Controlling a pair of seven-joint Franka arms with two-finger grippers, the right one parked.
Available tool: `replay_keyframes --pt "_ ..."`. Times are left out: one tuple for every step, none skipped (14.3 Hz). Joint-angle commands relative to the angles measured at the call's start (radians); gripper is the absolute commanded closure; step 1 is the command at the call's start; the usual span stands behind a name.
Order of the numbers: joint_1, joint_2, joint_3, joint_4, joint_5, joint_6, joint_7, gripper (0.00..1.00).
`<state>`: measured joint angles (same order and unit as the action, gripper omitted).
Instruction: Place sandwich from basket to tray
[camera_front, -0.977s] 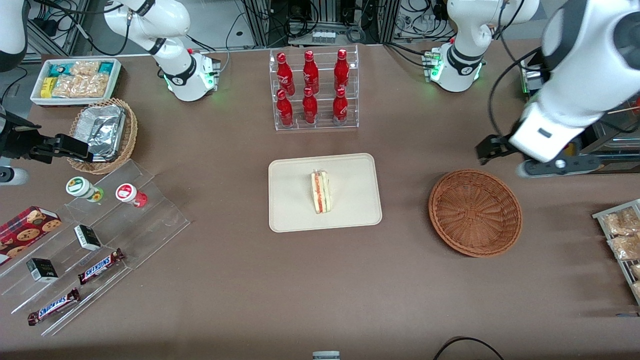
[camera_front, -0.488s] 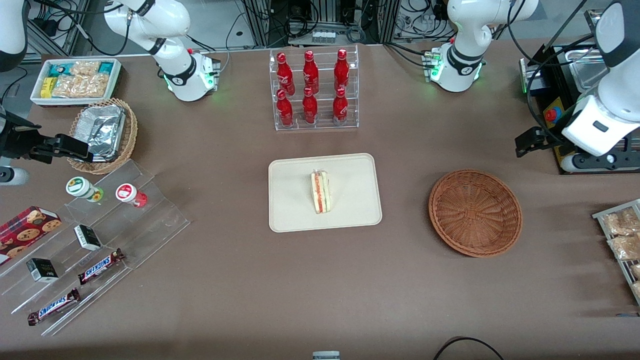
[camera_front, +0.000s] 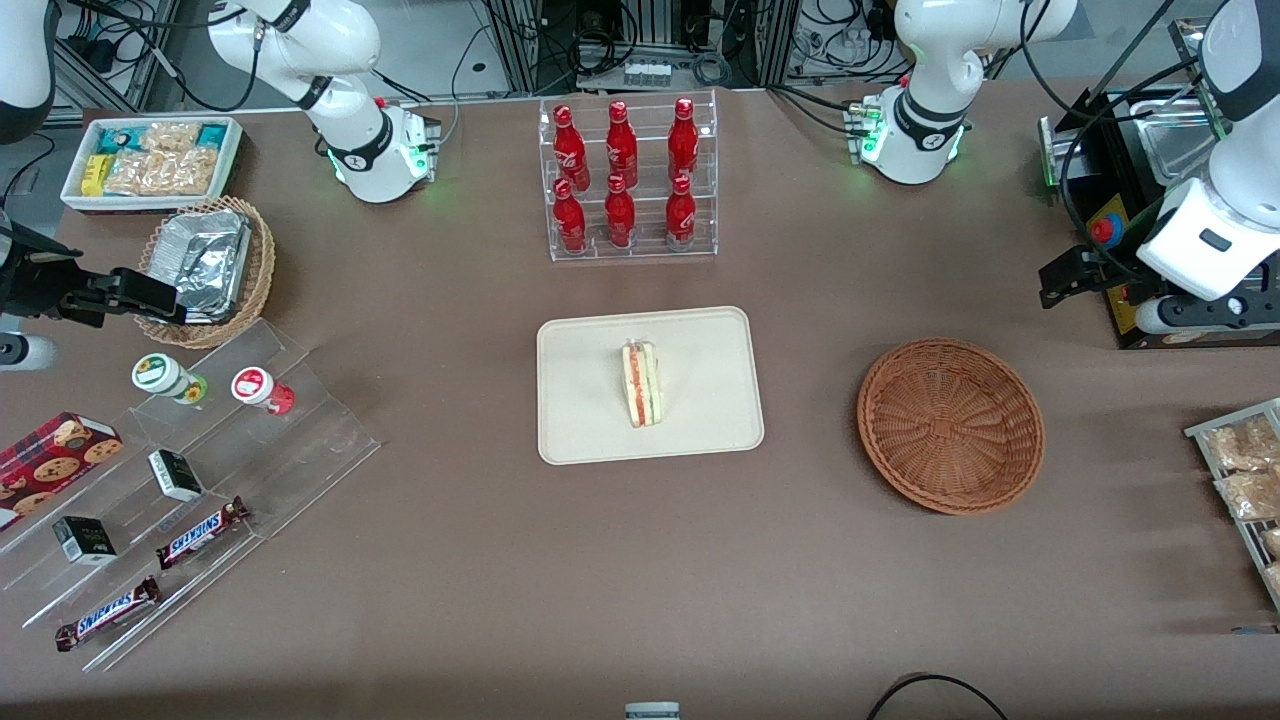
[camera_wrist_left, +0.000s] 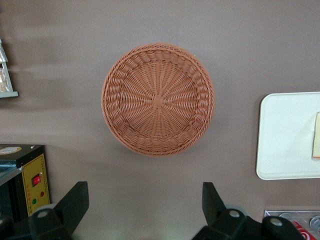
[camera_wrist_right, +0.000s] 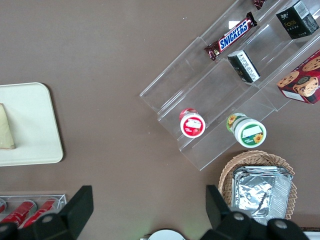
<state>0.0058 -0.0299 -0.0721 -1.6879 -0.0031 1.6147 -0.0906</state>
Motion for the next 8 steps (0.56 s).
replay_keyframes --pt "-0.004 0.016 0.006 0.046 -0.015 -0.007 0.011 0.0" --pt "-0.004 0.015 0.006 0.047 -0.014 -0.009 0.012 0.0" --pt "-0.006 0.016 0.006 0.056 -0.011 -0.012 0.014 0.0" --pt "-0.006 0.016 0.009 0.057 -0.011 -0.012 0.009 0.0" --pt "-0.006 0.018 0.009 0.057 -0.009 -0.012 0.011 0.0" --pt "-0.006 0.019 0.011 0.057 -0.008 -0.012 0.012 0.0" --pt "-0.006 0.019 0.024 0.057 -0.006 -0.012 0.014 0.0" --pt "-0.007 0.018 0.037 0.056 -0.006 -0.013 0.012 0.0"
